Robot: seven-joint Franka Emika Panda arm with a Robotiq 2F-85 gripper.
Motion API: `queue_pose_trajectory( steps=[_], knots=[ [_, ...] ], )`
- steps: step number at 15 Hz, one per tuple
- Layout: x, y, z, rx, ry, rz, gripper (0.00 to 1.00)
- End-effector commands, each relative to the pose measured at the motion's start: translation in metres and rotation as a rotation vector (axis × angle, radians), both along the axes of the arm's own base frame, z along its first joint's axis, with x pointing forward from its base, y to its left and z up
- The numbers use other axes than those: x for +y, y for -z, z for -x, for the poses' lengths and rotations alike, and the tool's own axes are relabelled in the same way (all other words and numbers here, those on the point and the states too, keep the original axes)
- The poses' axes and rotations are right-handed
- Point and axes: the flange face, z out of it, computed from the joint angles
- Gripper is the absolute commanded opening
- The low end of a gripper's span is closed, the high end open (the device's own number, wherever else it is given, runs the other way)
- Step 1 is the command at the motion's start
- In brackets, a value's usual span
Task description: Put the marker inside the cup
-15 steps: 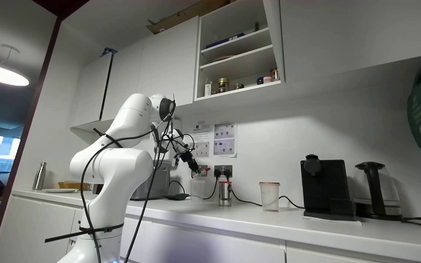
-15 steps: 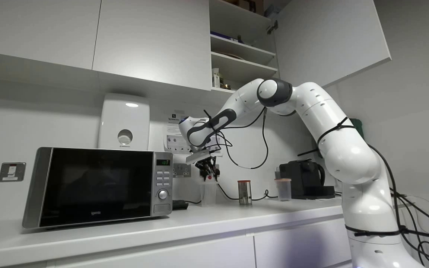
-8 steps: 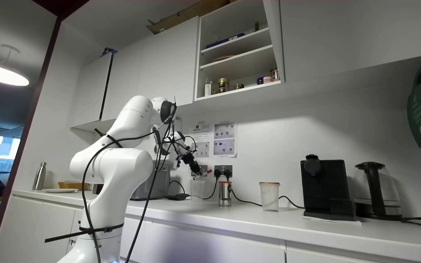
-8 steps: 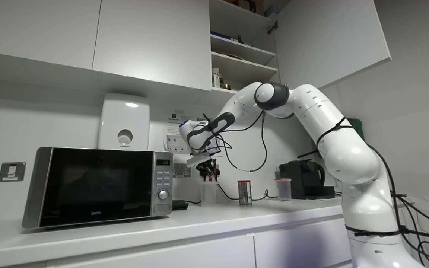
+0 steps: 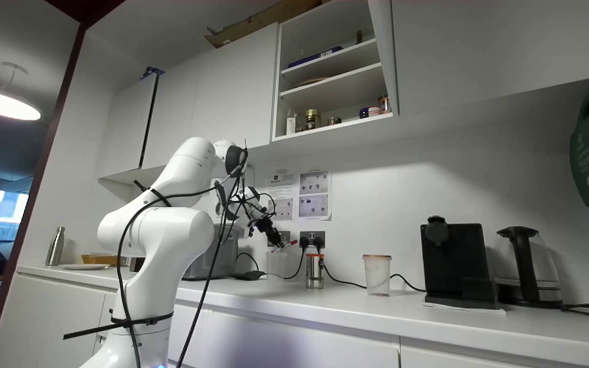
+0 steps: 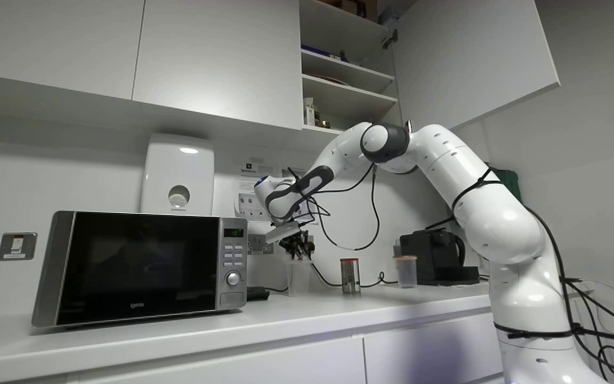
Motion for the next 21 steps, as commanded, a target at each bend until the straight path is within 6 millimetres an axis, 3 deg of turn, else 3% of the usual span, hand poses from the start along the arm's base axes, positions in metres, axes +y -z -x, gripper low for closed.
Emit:
queue_pose_trajectory(
  steps=[1, 5, 21],
  knots=[
    [0.005, -0.011, -0.004, -0.045, 0.011, 0.123, 0.05],
    [0.012, -0.010, 0.000, -0.082, -0.004, 0.192, 0.05],
    [0.027, 0.022, 0.006, -0.076, 0.003, 0.184, 0.05]
  ],
)
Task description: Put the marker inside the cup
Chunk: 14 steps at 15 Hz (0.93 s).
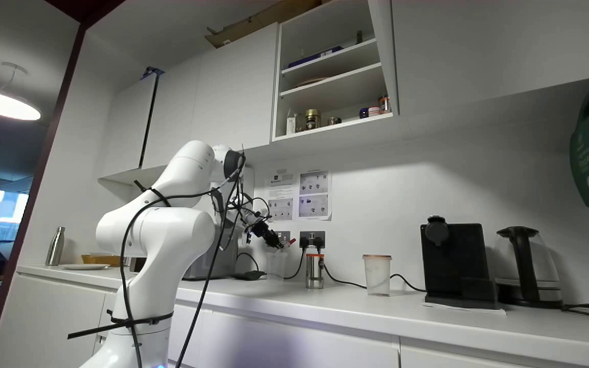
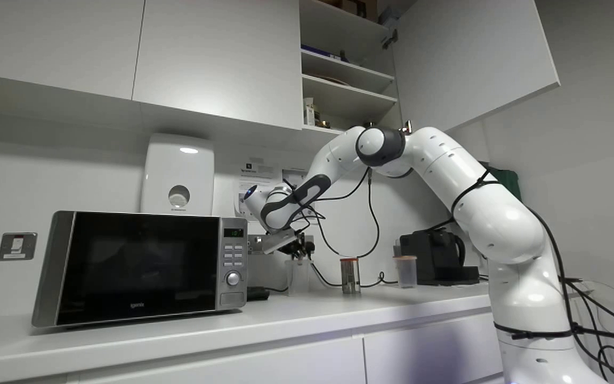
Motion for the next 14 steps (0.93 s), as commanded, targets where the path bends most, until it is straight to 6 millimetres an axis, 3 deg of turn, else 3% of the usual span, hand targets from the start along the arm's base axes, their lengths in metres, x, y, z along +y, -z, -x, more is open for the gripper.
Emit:
queue_pose_trajectory(
  steps=[1, 3, 4, 5, 8, 9, 11, 12, 14],
  knots=[
    [0.0033, -0.0002, 0.0021, -0.015, 0.015, 0.023, 0.05],
    [0.0040, 0.0019, 0.0023, -0.012, 0.014, 0.022, 0.05],
    [0.0043, 0.0027, 0.0023, -0.012, 0.015, 0.022, 0.32],
    [0.0047, 0.0036, 0.0024, -0.009, 0.013, 0.022, 0.47],
    [0.0052, 0.0051, 0.0024, -0.005, 0.011, 0.023, 0.71],
    [0.0052, 0.0052, 0.0029, -0.005, 0.011, 0.027, 0.28],
    [0.0056, 0.0044, 0.0033, -0.010, 0.013, 0.022, 0.31],
    [0.0056, 0.0042, 0.0033, -0.012, 0.014, 0.022, 0.73],
    [0.0050, 0.0043, 0.0034, -0.012, 0.017, 0.016, 0.72]
  ],
)
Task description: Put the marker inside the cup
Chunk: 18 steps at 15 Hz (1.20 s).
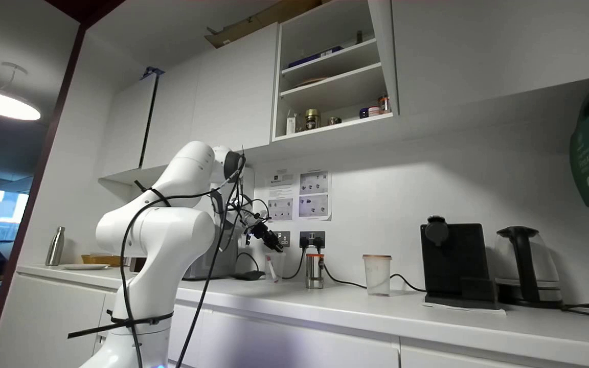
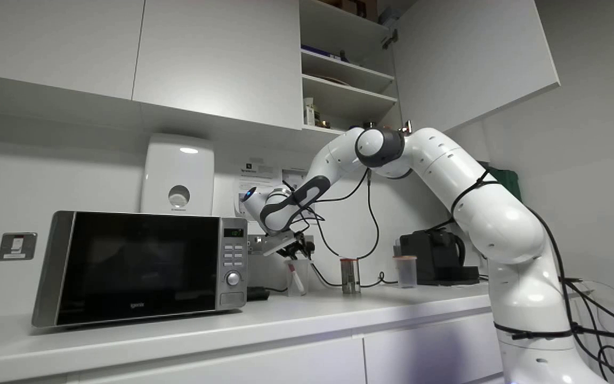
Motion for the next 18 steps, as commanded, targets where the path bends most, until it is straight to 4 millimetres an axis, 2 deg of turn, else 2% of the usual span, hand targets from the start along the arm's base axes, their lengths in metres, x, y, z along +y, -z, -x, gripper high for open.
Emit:
queue_pose_trajectory(
  steps=[1, 4, 9, 14, 18],
  knots=[
    [0.002, -0.002, 0.003, -0.017, 0.018, 0.014, 0.78],
    [0.006, -0.009, 0.006, 0.000, -0.016, -0.046, 0.99],
    [0.022, -0.051, 0.021, -0.013, -0.125, -0.229, 1.00],
    [0.013, -0.087, 0.029, 0.009, -0.185, -0.438, 1.00],
    [0.000, -0.084, 0.036, 0.079, -0.239, -0.646, 1.00]
  ],
)
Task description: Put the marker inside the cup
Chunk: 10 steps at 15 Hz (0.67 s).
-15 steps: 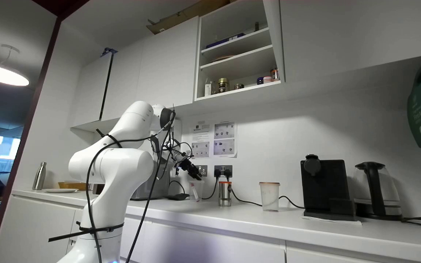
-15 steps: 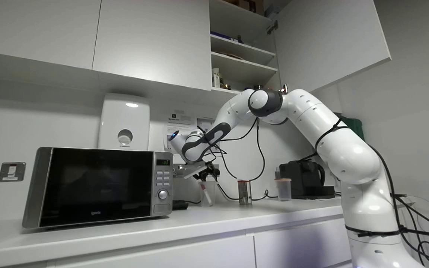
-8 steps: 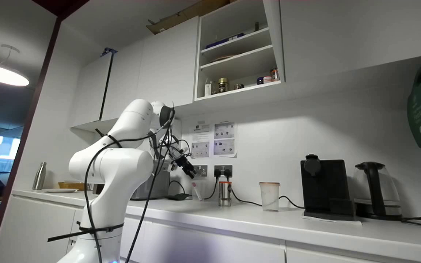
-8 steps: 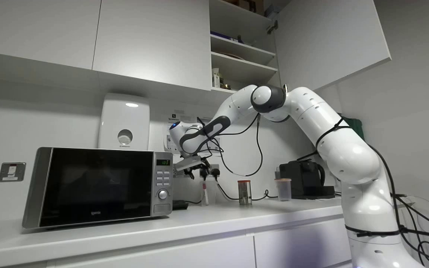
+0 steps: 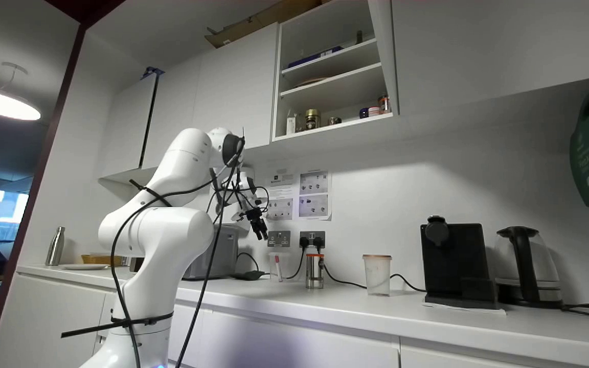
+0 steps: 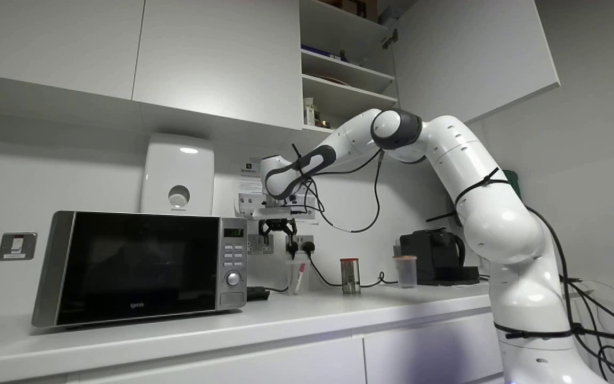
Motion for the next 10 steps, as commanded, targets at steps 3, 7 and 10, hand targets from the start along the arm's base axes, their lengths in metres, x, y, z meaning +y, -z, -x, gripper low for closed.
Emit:
queue_pose_trajectory(
  steps=[3, 7, 10],
  knots=[
    [-0.010, 0.006, 0.004, 0.064, -0.040, -0.100, 1.00],
    [-0.006, 0.007, 0.005, 0.064, -0.044, -0.099, 1.00],
    [-0.006, 0.007, 0.005, 0.064, -0.044, -0.099, 1.00]
  ],
)
